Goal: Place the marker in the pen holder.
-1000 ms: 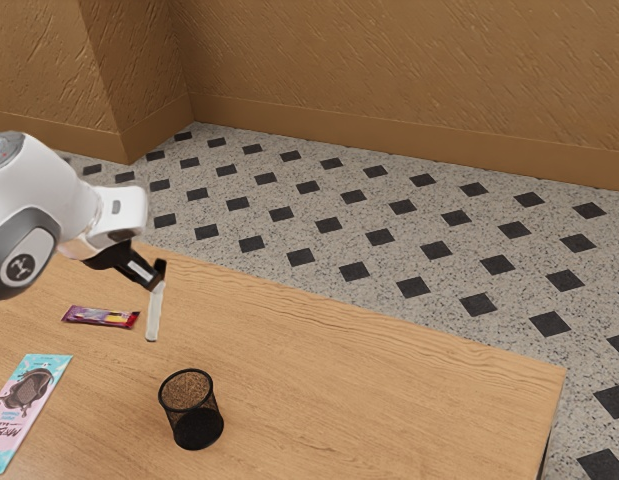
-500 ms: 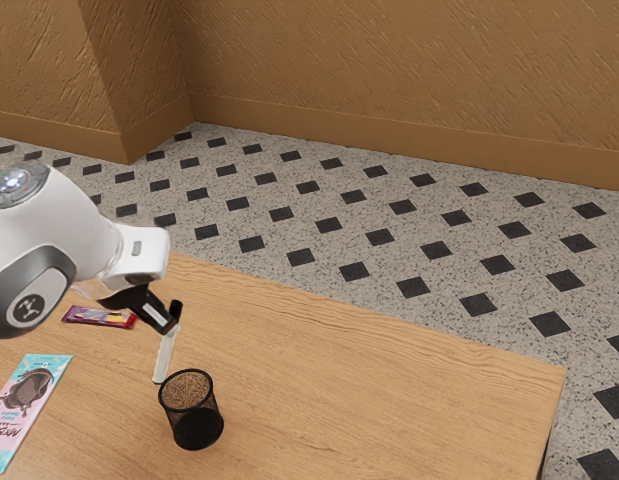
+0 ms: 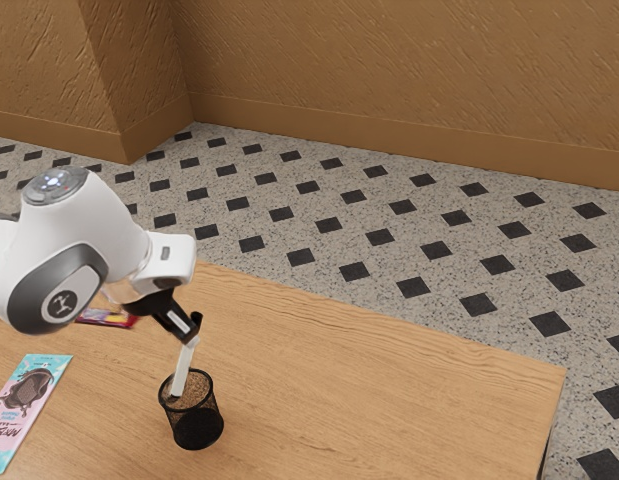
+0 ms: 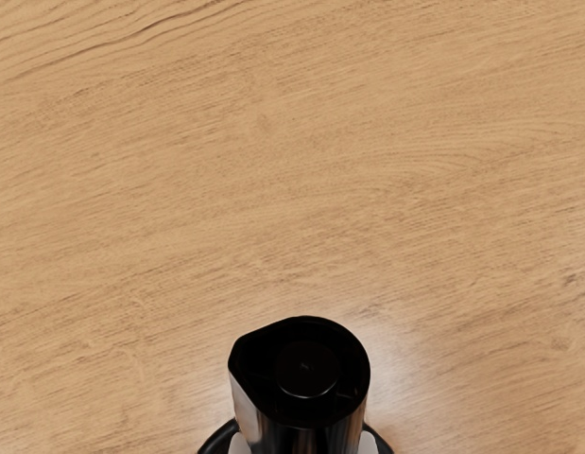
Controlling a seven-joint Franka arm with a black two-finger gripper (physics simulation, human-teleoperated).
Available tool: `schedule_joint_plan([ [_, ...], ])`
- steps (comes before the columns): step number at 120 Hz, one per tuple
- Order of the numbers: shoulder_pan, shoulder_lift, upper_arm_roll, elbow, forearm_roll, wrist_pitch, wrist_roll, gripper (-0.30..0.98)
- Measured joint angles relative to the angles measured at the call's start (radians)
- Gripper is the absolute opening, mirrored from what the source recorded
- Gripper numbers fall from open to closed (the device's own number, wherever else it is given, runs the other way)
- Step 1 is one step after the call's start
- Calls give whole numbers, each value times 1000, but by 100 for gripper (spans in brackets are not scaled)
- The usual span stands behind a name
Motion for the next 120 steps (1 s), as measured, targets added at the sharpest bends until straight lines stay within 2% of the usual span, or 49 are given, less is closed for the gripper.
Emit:
schedule_joint_plan([
  [24,2,83,4,47,2,11,0,-5],
  [49,1,111,5,59,-14,16,19,37],
  [63,3,131,37,60,-18,17,28,51],
  [76,3,177,121,109,-28,-23,27,58],
  [82,3,232,136,188,-32,-72,26,60],
  [93,1,409,180,460,-32,-241,18,63],
  [111,13,557,245,869,-9,-514,2,66],
  [120,16,589,270,999,5,-628,-7,67],
])
